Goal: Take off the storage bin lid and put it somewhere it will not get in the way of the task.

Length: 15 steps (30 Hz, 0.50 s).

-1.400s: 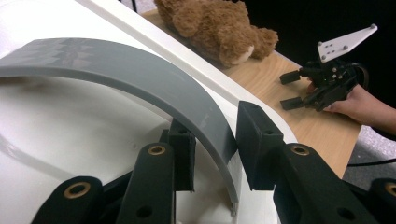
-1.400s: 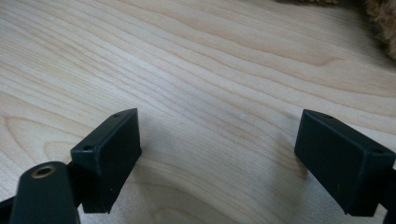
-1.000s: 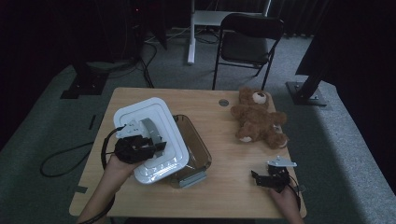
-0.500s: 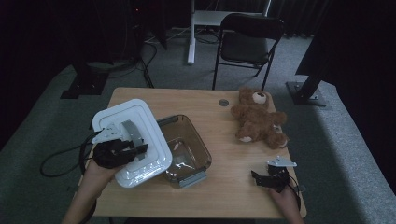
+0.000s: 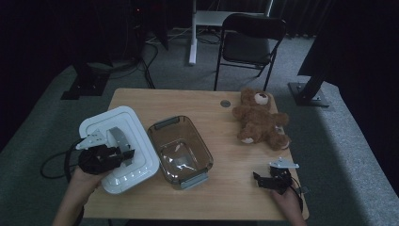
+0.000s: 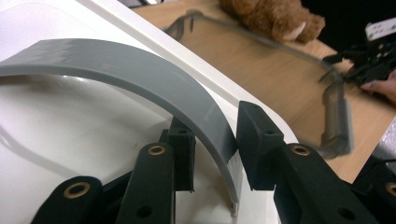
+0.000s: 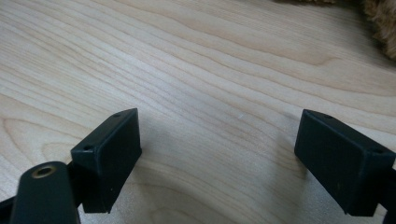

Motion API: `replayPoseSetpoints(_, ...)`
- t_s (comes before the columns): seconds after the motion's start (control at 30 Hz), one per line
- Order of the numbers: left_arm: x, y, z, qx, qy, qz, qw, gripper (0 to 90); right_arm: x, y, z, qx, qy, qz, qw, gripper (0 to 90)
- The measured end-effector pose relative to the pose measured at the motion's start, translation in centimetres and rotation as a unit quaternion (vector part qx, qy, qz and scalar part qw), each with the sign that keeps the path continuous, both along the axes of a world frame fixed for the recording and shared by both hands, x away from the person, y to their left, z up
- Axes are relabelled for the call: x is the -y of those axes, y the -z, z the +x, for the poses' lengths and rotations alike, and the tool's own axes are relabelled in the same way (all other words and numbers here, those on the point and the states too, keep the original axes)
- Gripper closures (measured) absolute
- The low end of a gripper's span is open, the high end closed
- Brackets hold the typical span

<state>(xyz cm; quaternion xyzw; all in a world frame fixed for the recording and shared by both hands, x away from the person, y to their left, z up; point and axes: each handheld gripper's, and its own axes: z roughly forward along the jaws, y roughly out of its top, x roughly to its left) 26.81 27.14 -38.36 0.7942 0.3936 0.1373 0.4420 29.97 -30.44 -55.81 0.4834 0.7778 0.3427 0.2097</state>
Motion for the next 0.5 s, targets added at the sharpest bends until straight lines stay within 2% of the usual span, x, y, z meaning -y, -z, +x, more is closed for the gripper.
replayPoseSetpoints(0.13,-0.6,1.0,0.3,-0.014,0.002,-0.003,0.9999,69.4,0.0,0.0,0.0,0.0,0.0,0.0,1.0,13.7)
replayPoseSetpoints(0.23,-0.7,2.1,0.7,-0.024,-0.006,0.007,0.9997,69.4,0.0,0.0,0.0,0.0,0.0,0.0,1.0,13.7)
replayPoseSetpoints(0.43,-0.6,4.4,1.8,-0.052,0.0,-0.005,0.9986,69.2,0.0,0.0,0.0,0.0,0.0,0.0,1.0,13.7)
replayPoseSetpoints(0.5,-0.5,4.9,2.2,-0.058,0.003,0.003,0.9983,69.2,0.0,0.0,0.0,0.0,0.0,0.0,1.0,13.7)
